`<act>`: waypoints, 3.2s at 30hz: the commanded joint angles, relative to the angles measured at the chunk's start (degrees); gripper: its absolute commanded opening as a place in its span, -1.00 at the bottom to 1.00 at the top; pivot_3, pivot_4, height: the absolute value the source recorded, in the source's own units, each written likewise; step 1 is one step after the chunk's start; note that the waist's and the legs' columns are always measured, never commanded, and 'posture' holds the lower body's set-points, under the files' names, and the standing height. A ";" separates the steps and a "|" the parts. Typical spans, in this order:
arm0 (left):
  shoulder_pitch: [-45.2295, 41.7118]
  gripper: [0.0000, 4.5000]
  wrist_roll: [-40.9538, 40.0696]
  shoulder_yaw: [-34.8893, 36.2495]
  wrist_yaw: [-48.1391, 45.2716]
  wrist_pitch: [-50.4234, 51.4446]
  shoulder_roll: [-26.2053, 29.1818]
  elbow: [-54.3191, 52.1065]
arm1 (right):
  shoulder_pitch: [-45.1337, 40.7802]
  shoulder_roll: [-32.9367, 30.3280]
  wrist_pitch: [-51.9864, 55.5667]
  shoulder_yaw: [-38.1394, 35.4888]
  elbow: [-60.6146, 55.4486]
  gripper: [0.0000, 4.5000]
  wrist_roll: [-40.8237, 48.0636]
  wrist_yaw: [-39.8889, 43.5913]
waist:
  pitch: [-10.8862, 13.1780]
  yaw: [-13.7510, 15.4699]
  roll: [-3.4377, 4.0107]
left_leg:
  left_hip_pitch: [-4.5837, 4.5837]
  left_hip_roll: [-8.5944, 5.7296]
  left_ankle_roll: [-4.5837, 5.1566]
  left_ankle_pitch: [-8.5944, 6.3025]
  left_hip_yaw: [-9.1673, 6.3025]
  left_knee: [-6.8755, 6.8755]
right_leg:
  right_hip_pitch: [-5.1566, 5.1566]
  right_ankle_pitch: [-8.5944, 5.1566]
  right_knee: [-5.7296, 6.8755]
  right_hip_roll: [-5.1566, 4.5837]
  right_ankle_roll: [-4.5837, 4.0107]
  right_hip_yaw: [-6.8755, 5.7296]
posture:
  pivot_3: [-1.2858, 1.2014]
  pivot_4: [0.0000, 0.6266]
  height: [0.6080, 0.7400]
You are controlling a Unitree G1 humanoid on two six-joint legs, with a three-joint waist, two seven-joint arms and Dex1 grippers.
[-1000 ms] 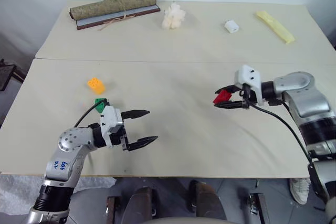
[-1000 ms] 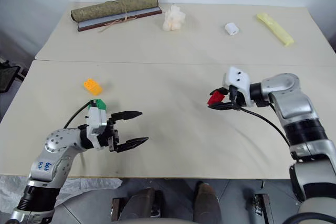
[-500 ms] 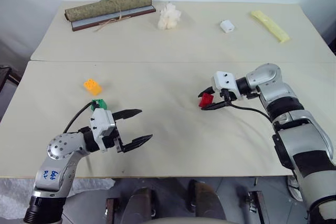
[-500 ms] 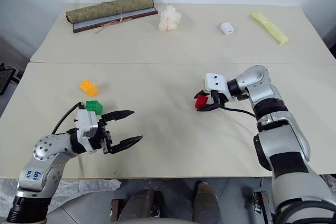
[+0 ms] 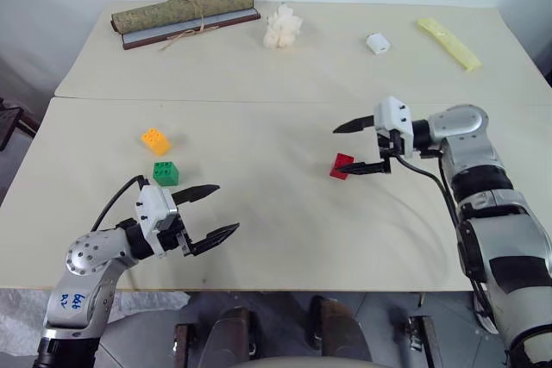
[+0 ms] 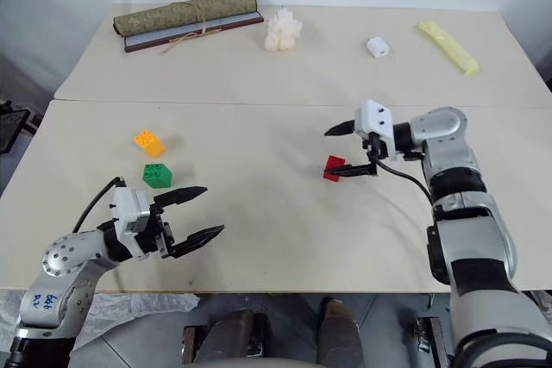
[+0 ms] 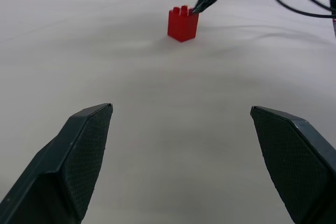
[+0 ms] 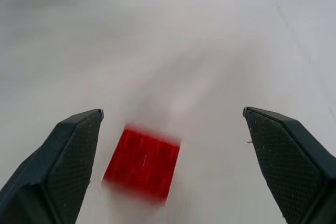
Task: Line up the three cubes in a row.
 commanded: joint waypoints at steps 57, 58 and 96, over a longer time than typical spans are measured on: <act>12.35 1.00 -3.03 15.58 6.73 -4.44 -2.32 -4.12 | 5.05 -3.84 7.96 -0.49 -14.55 0.98 19.49 4.58 | 0.01 -0.01 0.01 | 0.05 0.33 -0.01 -0.01 0.01 0.00 | -0.03 0.00 0.01 0.00 -0.02 0.07 | 0.03 -0.52 1.00; 14.23 1.00 -3.07 17.13 7.44 -4.92 -3.26 -4.38 | 7.75 -4.17 9.57 -1.64 -18.38 0.98 22.25 4.58 | 0.01 0.02 0.01 | 0.03 0.35 -0.01 -0.03 0.02 -0.03 | -0.02 0.00 -0.03 0.01 -0.02 0.03 | 0.03 -0.52 1.00; -6.49 0.91 11.16 2.21 52.36 22.69 -18.62 -6.77 | 38.83 -4.77 16.61 -14.05 -45.92 1.00 27.27 -1.02 | -0.12 2.46 -0.21 | 0.17 0.21 0.04 -0.13 0.39 0.22 | 0.01 0.29 -0.06 0.21 -0.09 0.34 | 0.03 -0.52 1.00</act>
